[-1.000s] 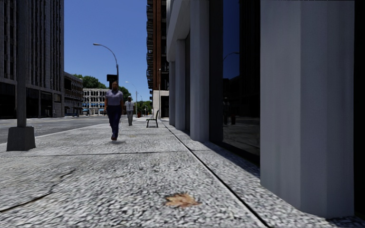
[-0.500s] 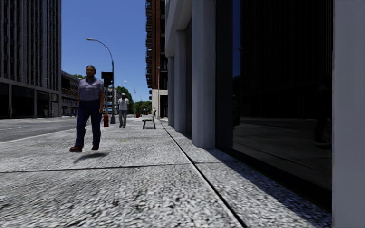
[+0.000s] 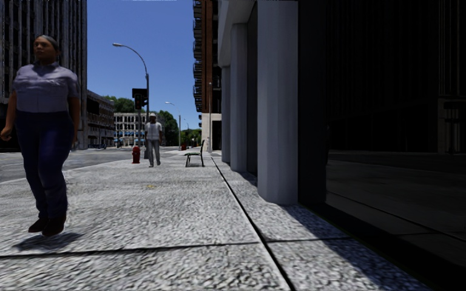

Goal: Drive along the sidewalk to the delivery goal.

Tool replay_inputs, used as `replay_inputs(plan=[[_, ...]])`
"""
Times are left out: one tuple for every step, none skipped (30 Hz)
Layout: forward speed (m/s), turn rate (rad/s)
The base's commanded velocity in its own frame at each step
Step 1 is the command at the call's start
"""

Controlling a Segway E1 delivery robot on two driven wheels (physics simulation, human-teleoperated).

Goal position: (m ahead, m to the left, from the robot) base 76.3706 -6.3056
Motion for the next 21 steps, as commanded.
replay_inputs(plan=[[2.00, 0.40], [2.00, 0.40], [2.00, 0.40], [2.00, 0.40], [2.00, 0.40], [2.00, 0.40], [2.00, 0.40], [2.00, 0.40], [2.00, 0.40], [2.00, 0.40], [2.00, 0.40], [2.00, 0.40], [2.00, 0.00], [2.00, 0.00], [2.00, 0.00], [2.00, 0.00], [2.00, 0.00], [2.00, 0.00], [2.00, 0.00], [2.00, 0.00], [2.00, 0.00]])
